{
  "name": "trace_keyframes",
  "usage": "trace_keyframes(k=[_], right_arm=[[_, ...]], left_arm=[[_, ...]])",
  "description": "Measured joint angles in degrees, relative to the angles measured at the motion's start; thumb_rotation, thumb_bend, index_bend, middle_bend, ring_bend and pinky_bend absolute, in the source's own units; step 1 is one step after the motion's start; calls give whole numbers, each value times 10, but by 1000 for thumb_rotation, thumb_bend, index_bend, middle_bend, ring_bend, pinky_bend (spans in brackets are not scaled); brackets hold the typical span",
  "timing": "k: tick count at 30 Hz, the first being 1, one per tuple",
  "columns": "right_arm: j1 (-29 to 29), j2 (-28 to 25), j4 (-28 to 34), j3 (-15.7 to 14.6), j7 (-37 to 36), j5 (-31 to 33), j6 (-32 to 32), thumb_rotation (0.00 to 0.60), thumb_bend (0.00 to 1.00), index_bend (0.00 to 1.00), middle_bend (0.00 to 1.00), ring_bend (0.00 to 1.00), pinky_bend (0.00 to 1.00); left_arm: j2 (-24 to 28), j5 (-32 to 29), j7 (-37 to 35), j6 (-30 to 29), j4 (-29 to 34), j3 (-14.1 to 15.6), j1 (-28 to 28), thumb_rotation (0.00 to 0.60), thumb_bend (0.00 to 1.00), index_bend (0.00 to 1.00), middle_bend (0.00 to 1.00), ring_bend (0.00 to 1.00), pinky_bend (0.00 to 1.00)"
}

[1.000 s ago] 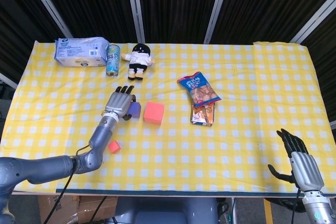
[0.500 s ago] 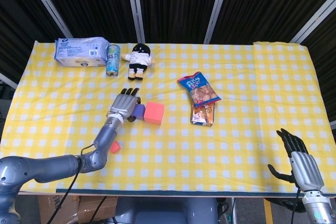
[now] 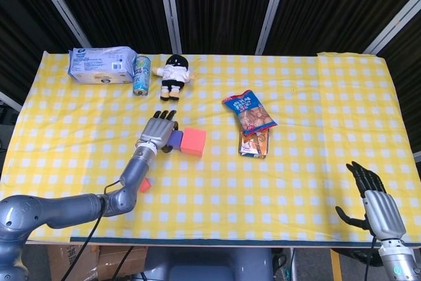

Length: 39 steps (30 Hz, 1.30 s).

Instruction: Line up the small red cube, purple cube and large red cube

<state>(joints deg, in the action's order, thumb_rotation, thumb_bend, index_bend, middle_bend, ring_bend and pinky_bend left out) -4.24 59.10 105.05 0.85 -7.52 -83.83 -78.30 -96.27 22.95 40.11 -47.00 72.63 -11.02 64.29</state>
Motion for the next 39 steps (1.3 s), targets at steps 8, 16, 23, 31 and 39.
trace_keyframes(k=[8,16,23,31,39], right_arm=[[0,-1,0,0,0,-1,0,600,345,0,0,0,0],[0,-1,0,0,-1,-1,0,600,344,0,0,0,0],[1,-1,-1,0,1,-1,-2,600,344,0,0,0,0],[1,1,-2,2,5,0,-5,600,344,0,0,0,0],[0,5,-2,2,15,-3,-5,600,344,0,0,0,0]], left_arm=[[1,-2,1,-2,5,3,3,600,263,297,0,0,0],[18,-7,-1,-10,24,7,-3,600,260,265,0,0,0],[51,-2,-19,-30,78,9,-23,600,260,264,0,0,0],[140,81,-58,-90,208,26,-81,600,257,266,0,0,0],[223,146,-66,-153,328,80,-142,600,257,270,0,0,0]])
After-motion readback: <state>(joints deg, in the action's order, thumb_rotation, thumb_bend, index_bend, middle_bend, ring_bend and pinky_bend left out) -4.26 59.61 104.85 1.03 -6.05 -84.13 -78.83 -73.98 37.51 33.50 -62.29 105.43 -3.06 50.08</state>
